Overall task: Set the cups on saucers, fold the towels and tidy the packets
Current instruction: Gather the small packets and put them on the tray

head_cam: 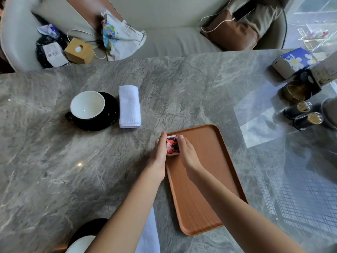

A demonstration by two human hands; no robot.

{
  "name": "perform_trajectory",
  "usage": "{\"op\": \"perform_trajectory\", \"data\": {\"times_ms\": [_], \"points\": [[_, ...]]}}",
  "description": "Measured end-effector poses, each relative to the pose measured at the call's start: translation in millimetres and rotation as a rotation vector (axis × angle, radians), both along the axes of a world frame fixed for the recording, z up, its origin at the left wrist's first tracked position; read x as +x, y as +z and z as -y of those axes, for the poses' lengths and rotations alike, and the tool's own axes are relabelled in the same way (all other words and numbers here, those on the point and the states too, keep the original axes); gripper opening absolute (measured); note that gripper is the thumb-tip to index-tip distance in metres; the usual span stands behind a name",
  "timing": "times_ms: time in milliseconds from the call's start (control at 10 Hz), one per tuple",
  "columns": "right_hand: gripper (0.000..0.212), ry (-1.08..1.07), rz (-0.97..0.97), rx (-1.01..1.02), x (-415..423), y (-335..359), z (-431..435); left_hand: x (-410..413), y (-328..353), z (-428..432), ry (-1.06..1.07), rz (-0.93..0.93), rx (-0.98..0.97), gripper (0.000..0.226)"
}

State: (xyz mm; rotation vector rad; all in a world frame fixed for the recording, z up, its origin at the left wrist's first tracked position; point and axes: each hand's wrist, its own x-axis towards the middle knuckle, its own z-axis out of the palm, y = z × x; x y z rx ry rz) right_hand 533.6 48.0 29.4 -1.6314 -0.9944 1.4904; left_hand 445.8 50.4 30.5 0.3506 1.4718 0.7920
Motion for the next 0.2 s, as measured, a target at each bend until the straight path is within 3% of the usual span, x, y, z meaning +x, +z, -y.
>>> {"op": "perform_trajectory", "data": {"times_ms": [200], "points": [[0.041, -0.021, 0.077, 0.072, 0.8, 8.6, 21.3, -16.1, 22.7, 27.7, -0.075, -0.136, 0.035, 0.073]]}}
